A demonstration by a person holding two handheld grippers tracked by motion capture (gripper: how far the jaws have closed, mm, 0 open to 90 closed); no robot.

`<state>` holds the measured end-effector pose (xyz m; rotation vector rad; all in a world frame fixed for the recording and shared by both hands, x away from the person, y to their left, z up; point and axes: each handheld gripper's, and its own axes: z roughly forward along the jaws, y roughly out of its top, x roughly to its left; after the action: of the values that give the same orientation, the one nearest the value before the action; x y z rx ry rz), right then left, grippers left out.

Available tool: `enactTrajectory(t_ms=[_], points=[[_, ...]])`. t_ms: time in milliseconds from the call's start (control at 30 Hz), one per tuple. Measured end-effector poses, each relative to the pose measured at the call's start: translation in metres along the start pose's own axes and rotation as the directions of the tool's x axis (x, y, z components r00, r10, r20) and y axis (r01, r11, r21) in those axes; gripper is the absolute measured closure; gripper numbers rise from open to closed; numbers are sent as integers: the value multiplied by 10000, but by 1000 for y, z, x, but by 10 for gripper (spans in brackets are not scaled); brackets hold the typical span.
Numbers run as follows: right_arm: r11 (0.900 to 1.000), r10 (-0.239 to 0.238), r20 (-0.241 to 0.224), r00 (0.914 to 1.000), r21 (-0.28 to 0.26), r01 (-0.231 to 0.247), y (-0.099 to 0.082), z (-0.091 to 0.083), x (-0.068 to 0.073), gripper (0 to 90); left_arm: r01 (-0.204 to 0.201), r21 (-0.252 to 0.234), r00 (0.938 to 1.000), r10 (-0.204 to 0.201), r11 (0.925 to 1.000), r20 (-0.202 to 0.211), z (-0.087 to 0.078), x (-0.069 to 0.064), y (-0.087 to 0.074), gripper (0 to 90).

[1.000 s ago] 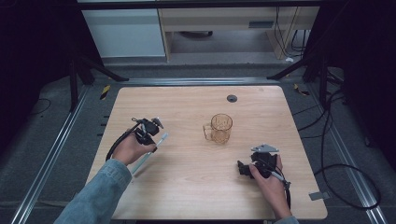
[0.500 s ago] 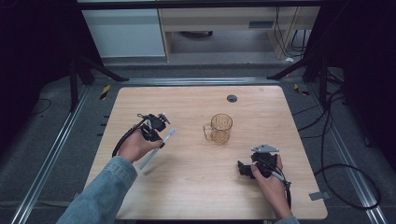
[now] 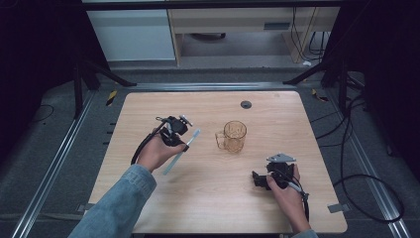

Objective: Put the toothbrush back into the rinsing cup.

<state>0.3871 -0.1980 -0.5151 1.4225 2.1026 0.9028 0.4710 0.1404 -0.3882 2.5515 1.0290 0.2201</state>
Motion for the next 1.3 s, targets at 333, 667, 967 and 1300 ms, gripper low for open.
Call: enactTrajectory(t_ms=[333,667,967,1300], points=[[9999,-142,-92,9999,2,142,0,0,-1,4,-94,-818,10000,95,9966,10,-2,-17,20,788],[9998,-183,-182,9997,13,183,-1,-1,-1,4,-248,-1109,9997,254,9935,38,-1,-30,34,788],[9998,-207,-239,9995,17,208,-1,-1,-1,4,-373,-1832,9990,323,9824,-305,-7,-36,43,788],[9997,-259,-272,9993,14,260,-1,-1,-1,4,-283,-2731,9977,101,9616,-677,-7,-40,49,788]])
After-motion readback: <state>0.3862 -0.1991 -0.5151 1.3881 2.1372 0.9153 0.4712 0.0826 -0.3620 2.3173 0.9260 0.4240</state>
